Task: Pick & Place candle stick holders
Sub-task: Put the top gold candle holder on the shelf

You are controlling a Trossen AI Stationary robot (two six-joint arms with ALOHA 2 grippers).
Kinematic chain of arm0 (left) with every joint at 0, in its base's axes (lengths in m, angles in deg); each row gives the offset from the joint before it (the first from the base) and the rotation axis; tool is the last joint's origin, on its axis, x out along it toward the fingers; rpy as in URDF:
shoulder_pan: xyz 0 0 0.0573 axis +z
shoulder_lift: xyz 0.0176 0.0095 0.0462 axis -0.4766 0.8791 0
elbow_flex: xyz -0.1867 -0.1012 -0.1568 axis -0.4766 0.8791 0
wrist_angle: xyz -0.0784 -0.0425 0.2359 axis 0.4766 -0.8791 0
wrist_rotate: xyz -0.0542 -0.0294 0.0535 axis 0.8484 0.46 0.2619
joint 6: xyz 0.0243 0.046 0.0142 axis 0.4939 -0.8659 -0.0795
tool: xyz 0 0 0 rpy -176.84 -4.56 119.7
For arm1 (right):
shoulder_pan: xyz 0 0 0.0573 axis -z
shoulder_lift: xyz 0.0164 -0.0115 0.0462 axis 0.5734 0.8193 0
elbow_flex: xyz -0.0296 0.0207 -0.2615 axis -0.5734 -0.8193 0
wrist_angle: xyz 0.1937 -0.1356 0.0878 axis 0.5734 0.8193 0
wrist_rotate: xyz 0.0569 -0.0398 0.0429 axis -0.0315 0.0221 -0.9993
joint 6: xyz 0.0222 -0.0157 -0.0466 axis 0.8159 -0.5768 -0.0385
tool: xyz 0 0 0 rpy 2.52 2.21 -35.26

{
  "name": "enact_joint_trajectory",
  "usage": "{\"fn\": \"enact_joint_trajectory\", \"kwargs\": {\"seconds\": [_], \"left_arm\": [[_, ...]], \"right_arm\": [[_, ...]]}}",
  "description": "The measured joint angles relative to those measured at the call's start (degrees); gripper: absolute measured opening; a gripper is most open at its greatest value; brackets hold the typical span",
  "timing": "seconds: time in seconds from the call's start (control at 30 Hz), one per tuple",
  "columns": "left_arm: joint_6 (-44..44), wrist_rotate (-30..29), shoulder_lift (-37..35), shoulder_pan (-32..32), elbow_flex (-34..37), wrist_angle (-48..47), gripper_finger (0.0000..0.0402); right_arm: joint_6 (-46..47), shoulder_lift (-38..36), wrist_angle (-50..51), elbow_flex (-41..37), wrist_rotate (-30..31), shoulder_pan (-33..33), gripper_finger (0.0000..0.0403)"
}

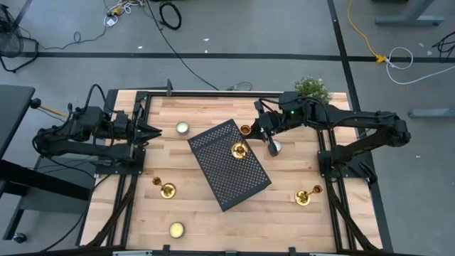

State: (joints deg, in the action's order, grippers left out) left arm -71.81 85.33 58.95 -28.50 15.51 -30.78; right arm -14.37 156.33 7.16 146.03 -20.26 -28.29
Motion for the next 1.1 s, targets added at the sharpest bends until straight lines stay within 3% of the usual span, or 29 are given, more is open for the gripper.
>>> {"fn": "enact_joint_trajectory", "kwargs": {"seconds": [1.1], "left_arm": [[0.0, 0.0, 0.0, 0.01, 0.0, 0.0, 0.0046]], "right_arm": [[-0.01, 0.0, 0.9, -0.54, 0.0, 0.76, 0.0018]]}}
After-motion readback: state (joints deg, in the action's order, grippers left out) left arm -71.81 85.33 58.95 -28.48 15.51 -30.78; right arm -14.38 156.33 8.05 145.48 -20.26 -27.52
